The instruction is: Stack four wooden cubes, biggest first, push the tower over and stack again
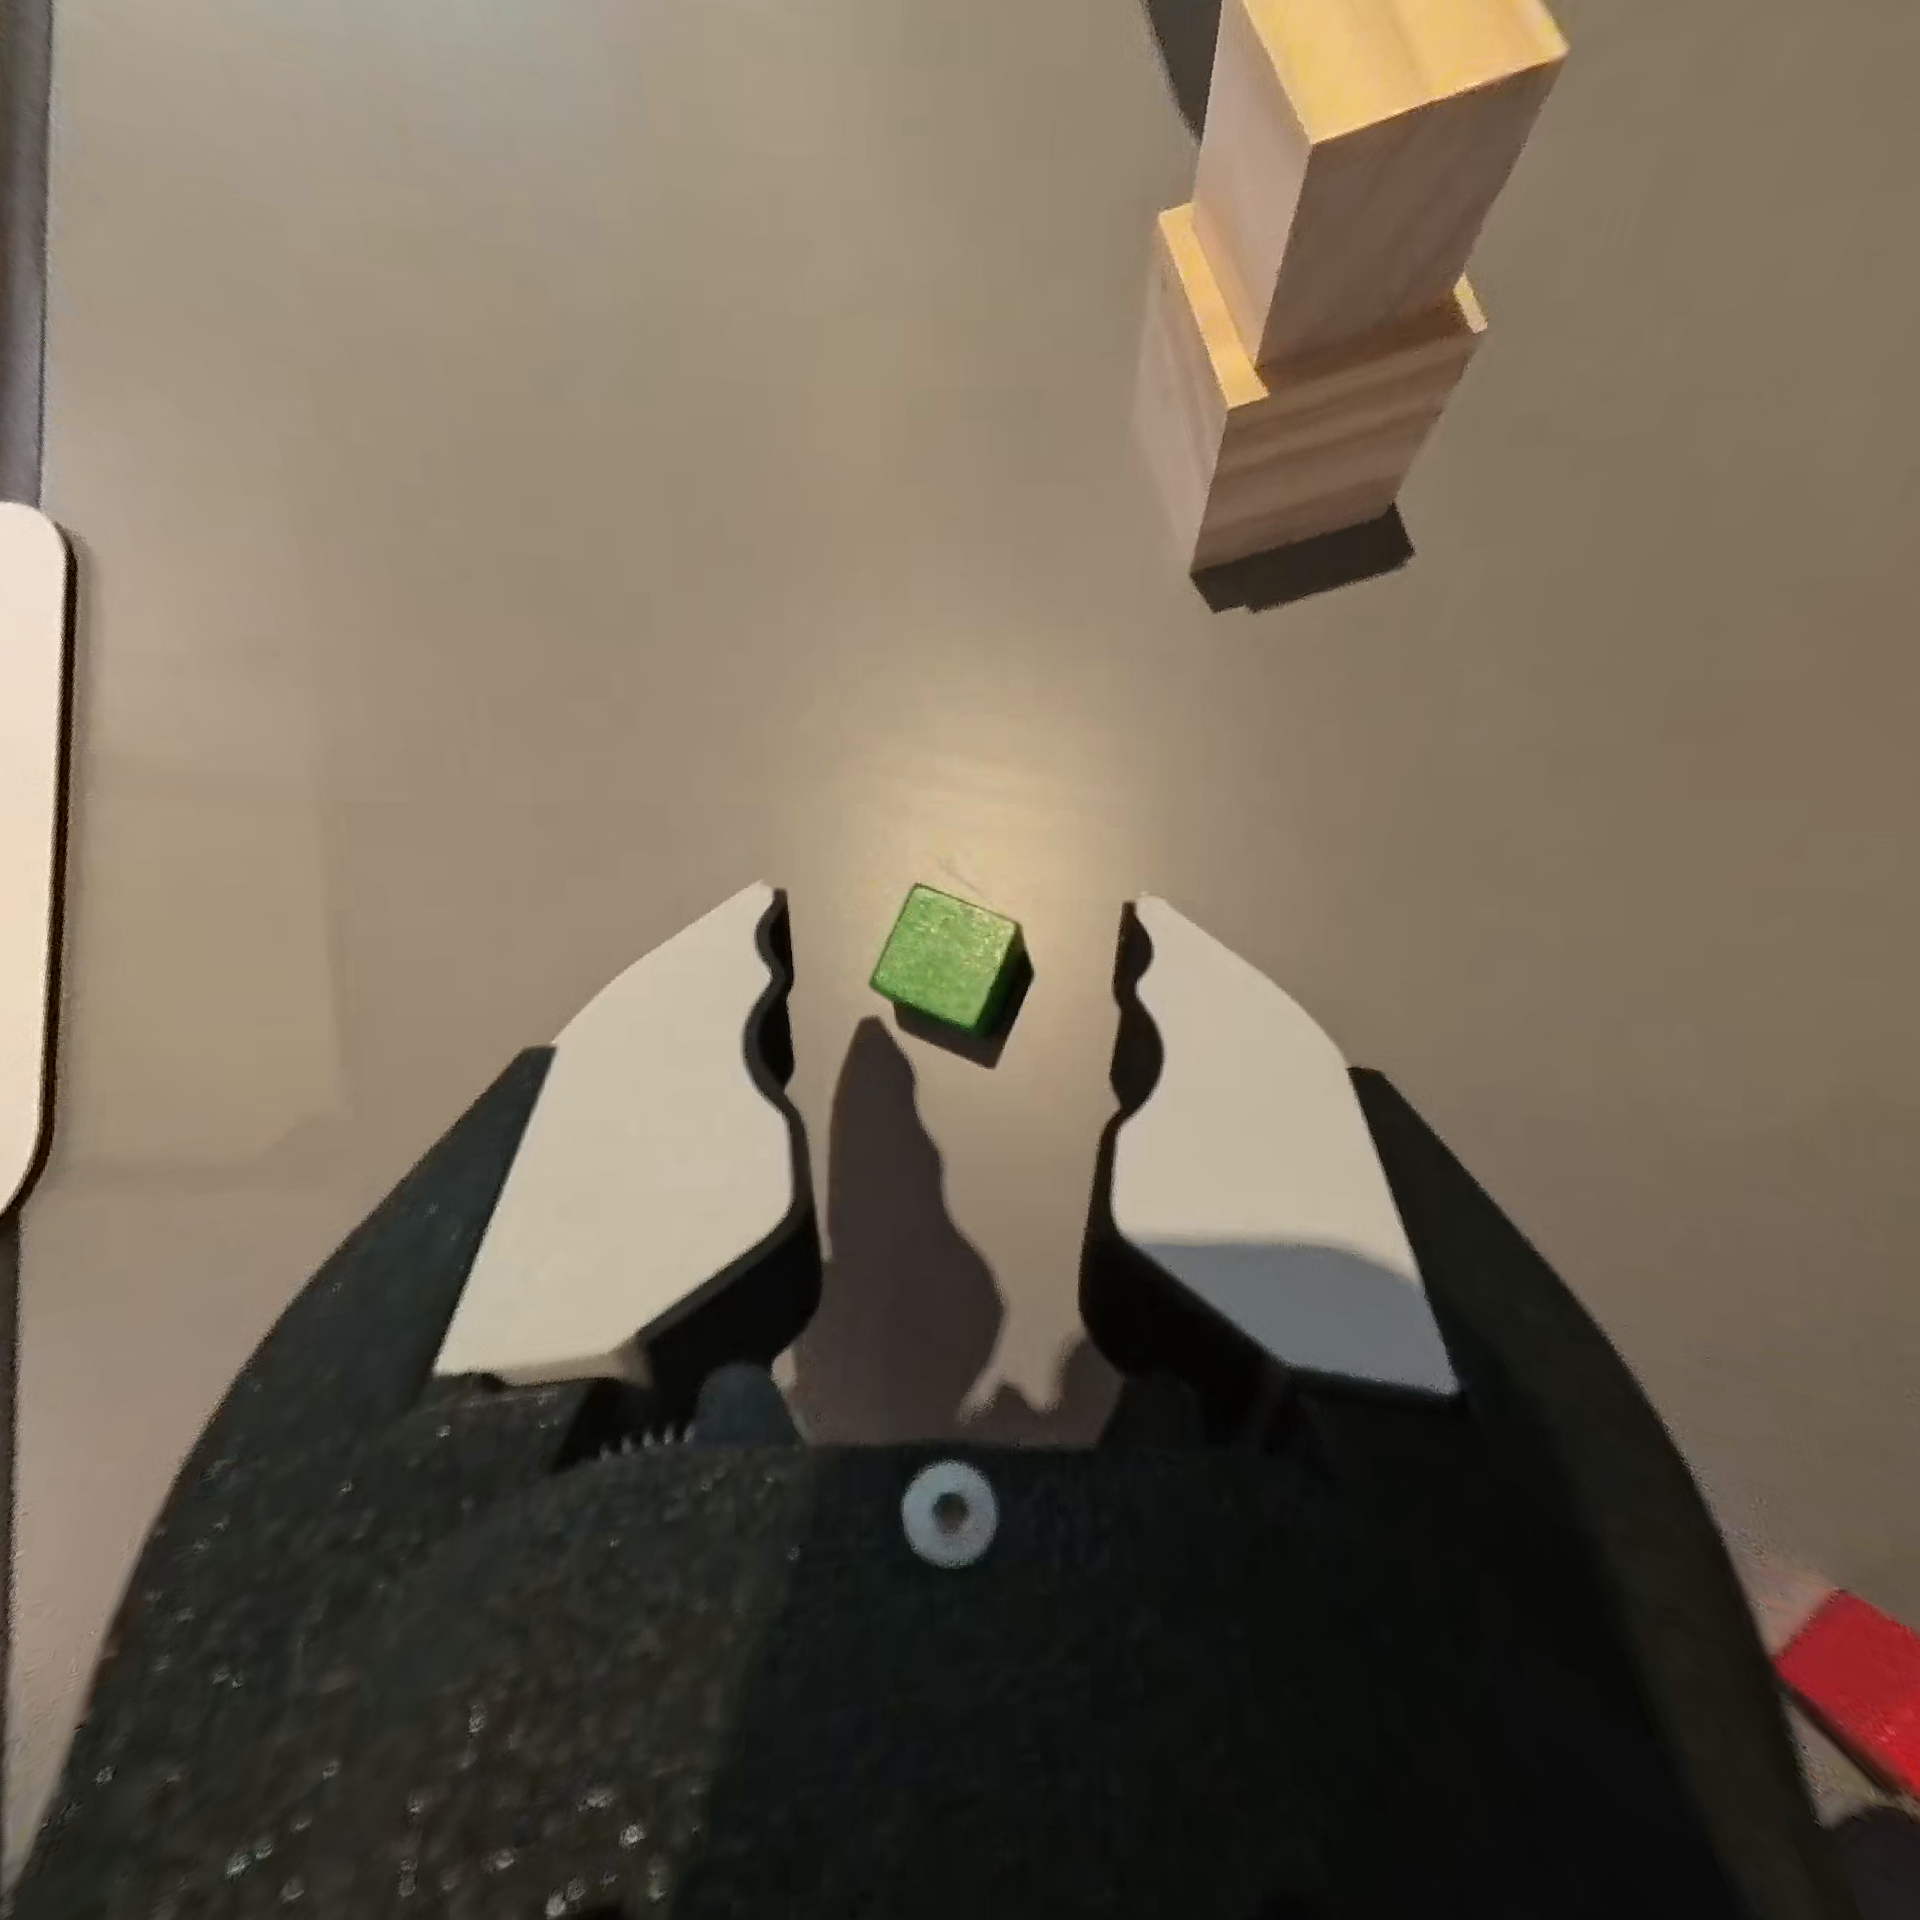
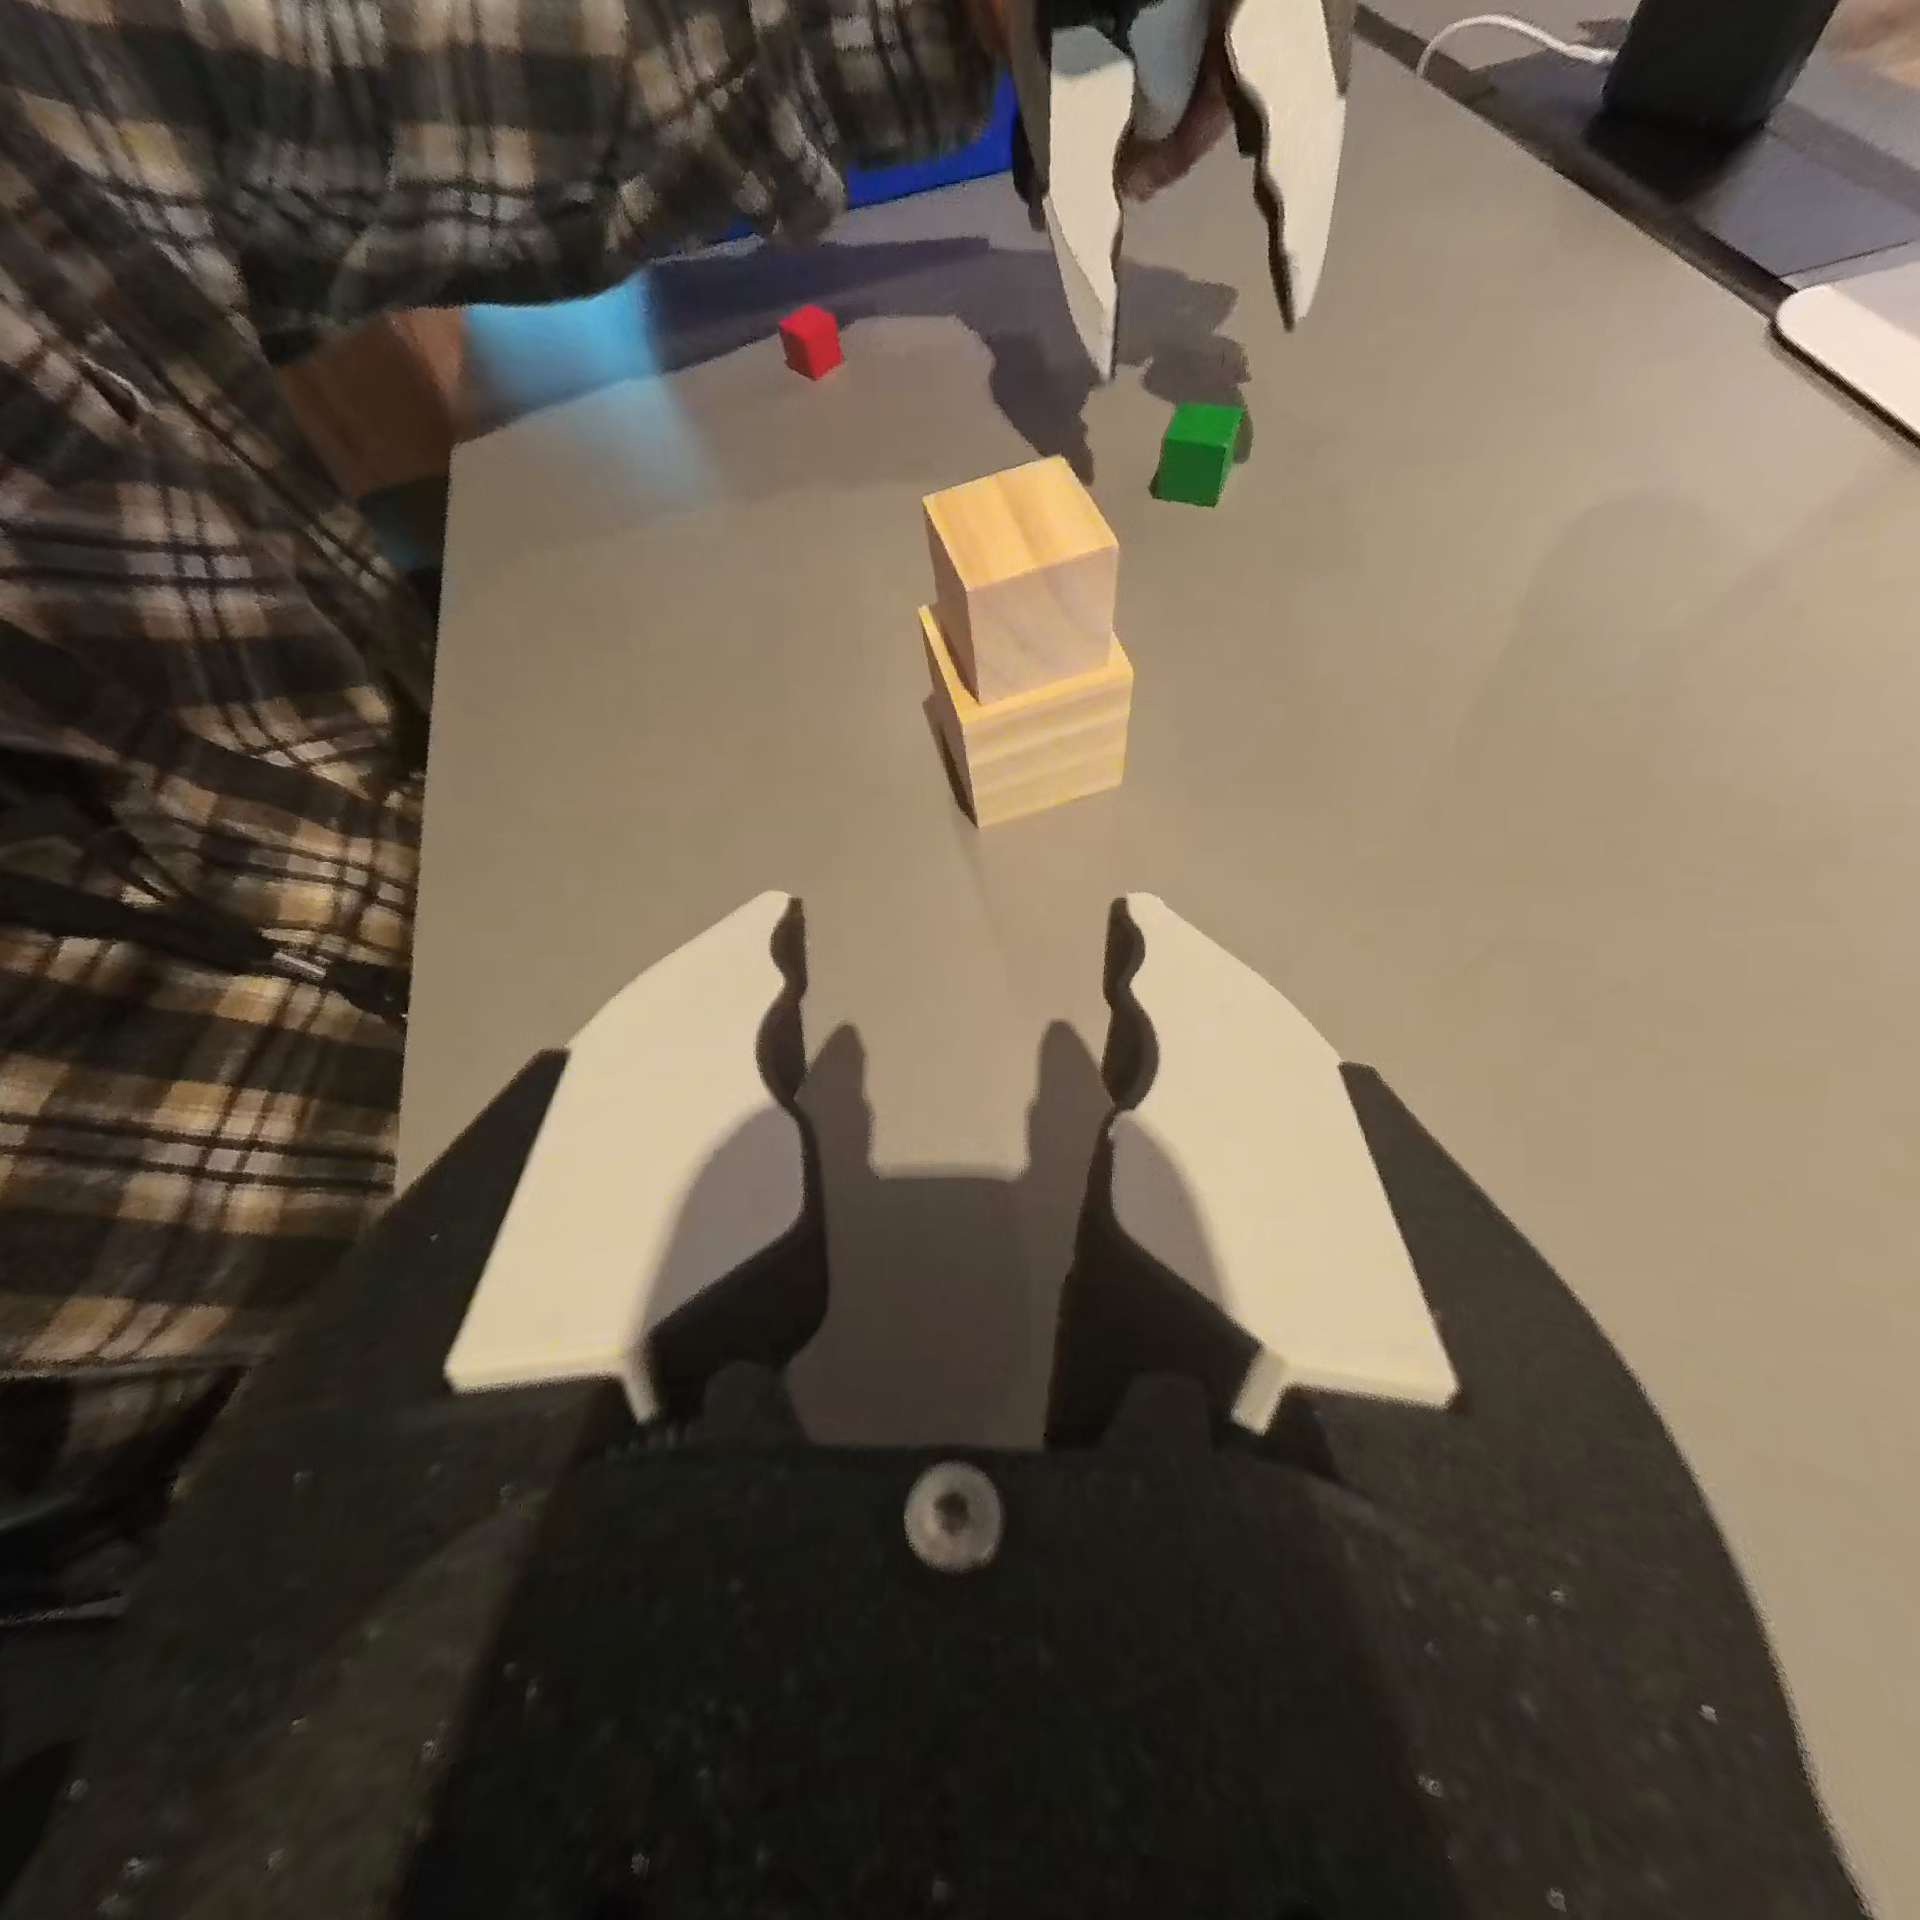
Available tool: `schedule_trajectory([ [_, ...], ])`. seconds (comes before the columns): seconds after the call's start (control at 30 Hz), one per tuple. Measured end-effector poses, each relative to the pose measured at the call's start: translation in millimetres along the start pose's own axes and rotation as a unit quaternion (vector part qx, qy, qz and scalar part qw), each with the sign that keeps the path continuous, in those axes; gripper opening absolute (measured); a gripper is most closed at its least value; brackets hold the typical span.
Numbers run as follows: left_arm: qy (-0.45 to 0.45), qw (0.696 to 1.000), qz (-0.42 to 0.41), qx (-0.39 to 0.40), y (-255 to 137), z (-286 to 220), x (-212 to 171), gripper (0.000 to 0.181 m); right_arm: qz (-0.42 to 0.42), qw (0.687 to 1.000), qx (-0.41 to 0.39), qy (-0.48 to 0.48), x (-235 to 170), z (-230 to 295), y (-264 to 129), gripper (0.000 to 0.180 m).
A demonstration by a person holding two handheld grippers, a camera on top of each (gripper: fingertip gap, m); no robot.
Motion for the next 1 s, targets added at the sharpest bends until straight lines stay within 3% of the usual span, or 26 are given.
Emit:
schedule_trajectory([
  [0.47, 0.001, 0.997, -0.039, -0.068, 30.7, 11.7, -27.9, 0.045, -0.012, 1.000, 0.006, 0.007, -7.3, -1.3, 2.5, 0.053],
  [0.6, 0.008, 0.998, -0.038, -0.055, 31.9, 13.8, -27.0, 0.031, -0.022, 1.000, 0.002, 0.003, -5.0, -2.0, 1.7, 0.048],
  [0.73, -0.010, 0.999, -0.017, -0.041, 27.1, 15.8, -23.3, 0.029, -0.030, 1.000, -0.003, 0.006, -5.0, -1.7, -0.6, 0.042],
  [0.83, -0.049, 0.997, -0.050, -0.017, 8.3, 12.2, -6.8, 0.029, -0.031, 0.999, -0.008, 0.011, -7.4, -0.6, -3.0, 0.041],
  [1.0, -0.165, 0.979, -0.116, 0.025, -30.7, -16.2, 55.8, 0.028, -0.037, 0.999, -0.022, 0.027, -14.6, -1.5, -4.9, 0.038],
])
Point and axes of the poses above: each gripper's, where its closed fingertips meet, y out along the fingers, x out of its top, z = x × y across the jaws, the point moved 10 cm from there along -y, back along the fingers, and after that the axes turned 14 degrees about z, right-handed, at the moved point
